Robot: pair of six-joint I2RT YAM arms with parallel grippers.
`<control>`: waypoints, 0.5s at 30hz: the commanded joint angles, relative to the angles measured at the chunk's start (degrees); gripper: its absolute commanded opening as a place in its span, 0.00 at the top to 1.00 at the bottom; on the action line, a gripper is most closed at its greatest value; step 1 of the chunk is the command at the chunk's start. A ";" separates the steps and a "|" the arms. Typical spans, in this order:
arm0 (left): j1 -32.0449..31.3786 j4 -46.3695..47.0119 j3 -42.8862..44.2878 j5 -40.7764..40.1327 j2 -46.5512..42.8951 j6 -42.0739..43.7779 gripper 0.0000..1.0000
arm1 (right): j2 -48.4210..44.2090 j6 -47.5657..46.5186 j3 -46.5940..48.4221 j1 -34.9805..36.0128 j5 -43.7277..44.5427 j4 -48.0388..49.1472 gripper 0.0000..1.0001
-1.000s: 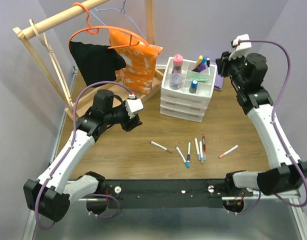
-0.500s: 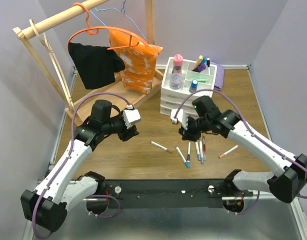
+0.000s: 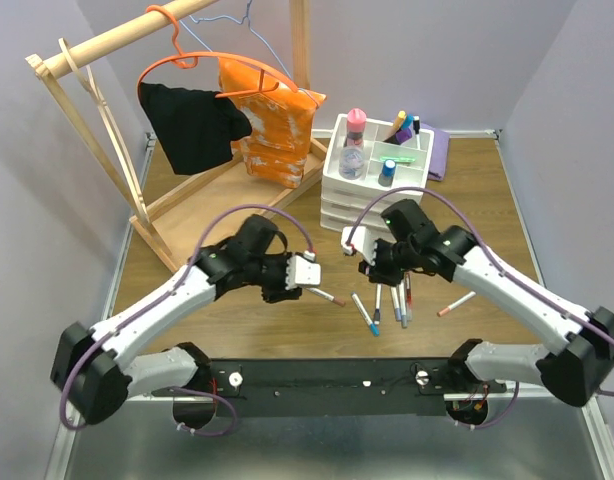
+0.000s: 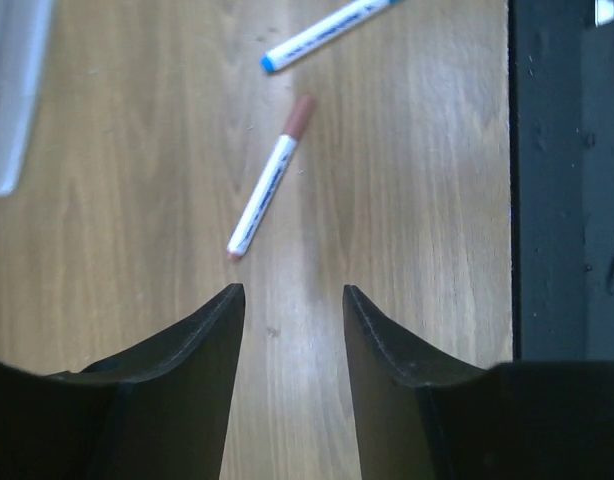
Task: Sort the stationery into containers
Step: Pick up the pen from the center of the board.
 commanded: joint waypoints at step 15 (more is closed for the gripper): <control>-14.06 3.10 17.97 -11.65 35.14 4.88 0.64 | -17.16 21.40 15.95 -21.31 14.41 9.93 0.62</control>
